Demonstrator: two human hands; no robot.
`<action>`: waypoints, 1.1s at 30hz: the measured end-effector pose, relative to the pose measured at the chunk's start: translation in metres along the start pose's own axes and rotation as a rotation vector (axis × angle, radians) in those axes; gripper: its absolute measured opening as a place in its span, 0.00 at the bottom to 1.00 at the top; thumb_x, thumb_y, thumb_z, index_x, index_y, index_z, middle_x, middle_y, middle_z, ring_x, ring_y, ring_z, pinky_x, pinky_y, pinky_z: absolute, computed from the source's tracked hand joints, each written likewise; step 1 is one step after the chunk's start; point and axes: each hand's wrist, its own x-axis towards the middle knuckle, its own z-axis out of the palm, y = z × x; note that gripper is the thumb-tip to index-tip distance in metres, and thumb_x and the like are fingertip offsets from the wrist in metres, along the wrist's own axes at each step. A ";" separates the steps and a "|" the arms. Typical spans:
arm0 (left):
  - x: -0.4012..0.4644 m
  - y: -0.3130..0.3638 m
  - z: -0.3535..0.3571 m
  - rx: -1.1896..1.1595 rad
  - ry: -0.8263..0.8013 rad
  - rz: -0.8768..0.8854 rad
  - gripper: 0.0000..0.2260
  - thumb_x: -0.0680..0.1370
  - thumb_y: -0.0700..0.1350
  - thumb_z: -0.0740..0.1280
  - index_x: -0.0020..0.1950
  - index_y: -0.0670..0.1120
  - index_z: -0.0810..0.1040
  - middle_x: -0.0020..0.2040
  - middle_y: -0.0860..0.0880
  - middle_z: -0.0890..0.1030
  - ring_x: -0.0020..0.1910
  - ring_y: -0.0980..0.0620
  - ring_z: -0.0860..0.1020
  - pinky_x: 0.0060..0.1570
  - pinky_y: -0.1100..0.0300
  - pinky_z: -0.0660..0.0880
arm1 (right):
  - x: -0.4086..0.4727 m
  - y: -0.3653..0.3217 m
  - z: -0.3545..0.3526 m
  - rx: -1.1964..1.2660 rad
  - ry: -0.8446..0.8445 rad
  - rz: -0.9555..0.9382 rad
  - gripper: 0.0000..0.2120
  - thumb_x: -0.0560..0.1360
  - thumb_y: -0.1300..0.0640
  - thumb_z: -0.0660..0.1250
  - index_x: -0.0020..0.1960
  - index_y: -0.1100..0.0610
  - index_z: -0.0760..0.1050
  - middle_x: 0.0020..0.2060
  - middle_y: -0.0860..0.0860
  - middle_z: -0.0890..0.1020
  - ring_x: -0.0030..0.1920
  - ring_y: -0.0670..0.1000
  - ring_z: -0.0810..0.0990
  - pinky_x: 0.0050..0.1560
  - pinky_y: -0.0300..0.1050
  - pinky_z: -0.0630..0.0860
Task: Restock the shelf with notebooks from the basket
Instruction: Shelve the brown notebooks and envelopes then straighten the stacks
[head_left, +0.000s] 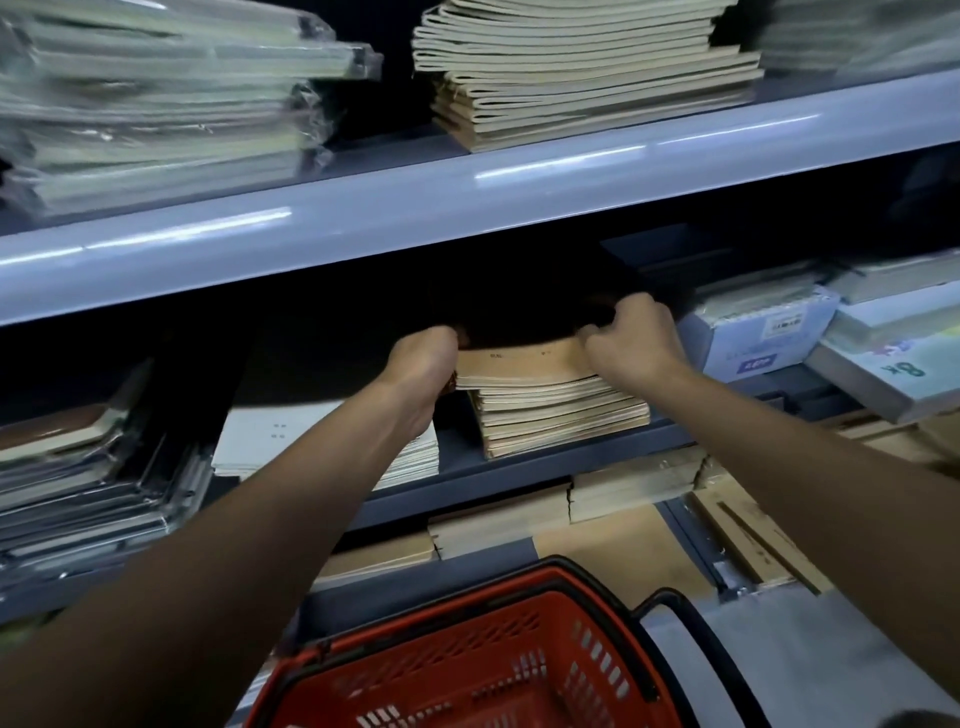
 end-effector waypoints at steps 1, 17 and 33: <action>-0.001 -0.002 0.000 -0.009 -0.011 0.000 0.11 0.82 0.40 0.59 0.50 0.43 0.81 0.44 0.44 0.84 0.47 0.45 0.82 0.56 0.48 0.80 | -0.001 0.002 0.003 -0.021 0.003 -0.026 0.13 0.78 0.55 0.68 0.38 0.62 0.77 0.36 0.57 0.81 0.43 0.59 0.79 0.40 0.44 0.71; -0.070 -0.028 -0.073 -0.016 0.032 0.153 0.10 0.80 0.40 0.66 0.61 0.45 0.77 0.49 0.47 0.81 0.41 0.48 0.79 0.40 0.53 0.75 | -0.065 0.009 0.008 -0.229 0.173 -0.259 0.19 0.81 0.53 0.63 0.68 0.59 0.76 0.62 0.59 0.75 0.65 0.61 0.67 0.63 0.57 0.71; -0.179 -0.105 -0.254 -0.054 0.202 0.074 0.05 0.81 0.40 0.65 0.53 0.44 0.81 0.41 0.46 0.78 0.41 0.50 0.76 0.41 0.57 0.70 | -0.232 -0.104 0.099 0.048 -0.180 -0.517 0.13 0.82 0.52 0.66 0.65 0.52 0.76 0.58 0.42 0.74 0.61 0.46 0.75 0.61 0.47 0.74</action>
